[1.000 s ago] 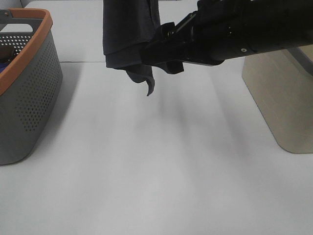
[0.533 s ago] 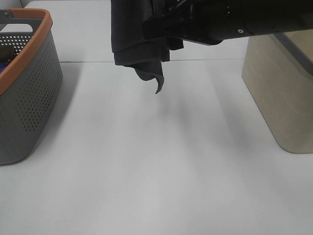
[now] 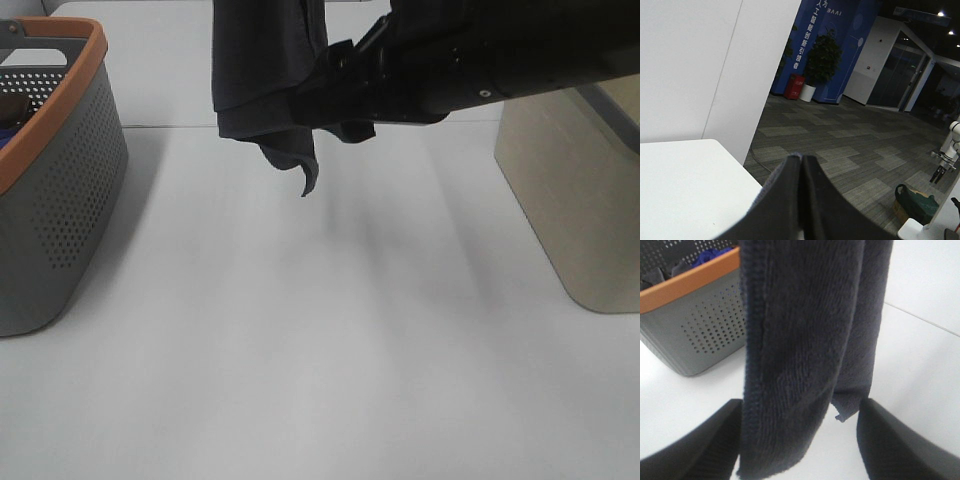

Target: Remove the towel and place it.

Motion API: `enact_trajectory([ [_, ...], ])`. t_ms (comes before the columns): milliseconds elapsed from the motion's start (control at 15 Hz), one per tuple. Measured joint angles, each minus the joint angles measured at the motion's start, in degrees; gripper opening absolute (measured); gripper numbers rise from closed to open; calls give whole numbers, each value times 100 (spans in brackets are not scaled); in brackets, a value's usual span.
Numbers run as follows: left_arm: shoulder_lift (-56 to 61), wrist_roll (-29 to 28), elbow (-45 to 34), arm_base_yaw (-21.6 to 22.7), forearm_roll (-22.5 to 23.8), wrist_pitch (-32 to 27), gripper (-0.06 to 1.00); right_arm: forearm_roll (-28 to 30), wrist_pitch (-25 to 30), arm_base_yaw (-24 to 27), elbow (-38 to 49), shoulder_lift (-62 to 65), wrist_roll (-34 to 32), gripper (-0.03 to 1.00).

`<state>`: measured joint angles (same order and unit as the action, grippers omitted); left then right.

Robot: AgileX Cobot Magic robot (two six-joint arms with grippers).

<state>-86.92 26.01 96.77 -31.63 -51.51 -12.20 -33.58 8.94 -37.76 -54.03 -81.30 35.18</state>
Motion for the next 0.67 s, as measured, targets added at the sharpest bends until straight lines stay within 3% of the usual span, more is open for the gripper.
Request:
enact_trajectory([
  [400, 0, 0, 0, 0, 0, -17, 0, 246, -315, 0, 0, -155, -11, 48],
  [533, 0, 0, 0, 0, 0, -17, 0, 361, -315, 0, 0, -155, -11, 38],
  [667, 0, 0, 0, 0, 0, -17, 0, 539, -327, 0, 0, -155, -11, 18],
])
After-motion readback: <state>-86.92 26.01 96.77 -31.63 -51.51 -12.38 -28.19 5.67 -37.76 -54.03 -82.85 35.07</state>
